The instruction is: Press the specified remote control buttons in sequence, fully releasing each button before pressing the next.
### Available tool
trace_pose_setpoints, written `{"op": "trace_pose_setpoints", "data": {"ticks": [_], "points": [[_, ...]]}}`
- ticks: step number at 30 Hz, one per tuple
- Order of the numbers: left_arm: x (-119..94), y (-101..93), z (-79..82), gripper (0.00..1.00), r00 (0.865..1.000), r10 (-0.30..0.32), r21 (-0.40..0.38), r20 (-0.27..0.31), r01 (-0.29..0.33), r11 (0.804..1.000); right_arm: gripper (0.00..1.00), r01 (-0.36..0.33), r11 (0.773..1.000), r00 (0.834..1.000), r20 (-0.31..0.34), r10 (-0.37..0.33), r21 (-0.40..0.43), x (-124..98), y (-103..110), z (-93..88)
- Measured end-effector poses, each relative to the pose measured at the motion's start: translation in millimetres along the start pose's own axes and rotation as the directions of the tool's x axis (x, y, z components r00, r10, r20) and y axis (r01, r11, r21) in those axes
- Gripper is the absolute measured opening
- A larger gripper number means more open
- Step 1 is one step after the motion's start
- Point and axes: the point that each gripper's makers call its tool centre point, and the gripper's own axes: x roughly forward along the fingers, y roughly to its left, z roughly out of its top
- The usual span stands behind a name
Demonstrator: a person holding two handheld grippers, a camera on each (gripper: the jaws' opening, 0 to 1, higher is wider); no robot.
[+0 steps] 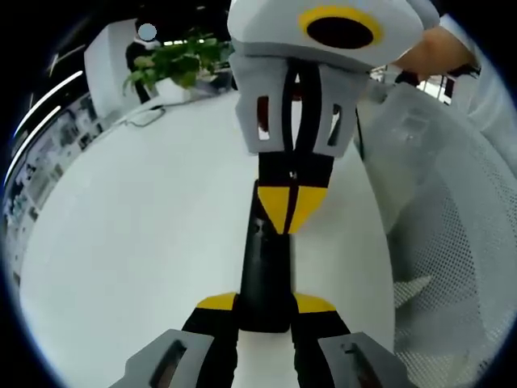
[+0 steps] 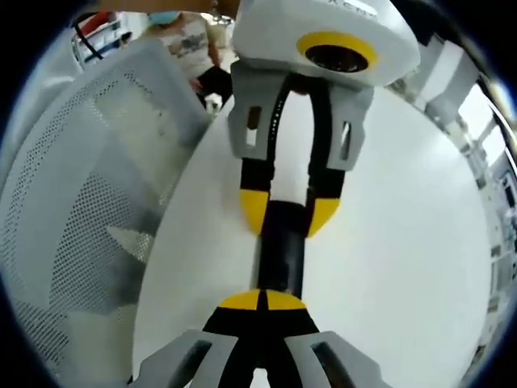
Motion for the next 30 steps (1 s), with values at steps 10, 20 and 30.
{"op": "trace_pose_setpoints", "data": {"ticks": [10, 20, 30], "points": [[-0.6, -0.5, 0.1, 0.24, 1.0, 0.004, 0.001, -0.001, -0.004, 1.0, 0.0, 0.005, 1.0, 1.0, -0.001, -0.005, -0.002, 0.0, 0.0, -0.2], [-0.5, -0.4, 0.0, 0.24, 1.0, 0.006, 0.002, 0.008, -0.006, 1.0, 0.0, 0.018, 1.0, 1.0, 0.014, -0.017, -0.011, -3.7, 0.8, -0.3], [-0.5, -0.6, -0.3, 0.24, 1.0, 0.007, 0.002, 0.007, -0.007, 1.0, 0.0, 0.067, 0.998, 0.997, 0.045, -0.067, -0.011, -22.1, -3.5, 6.8]]}}
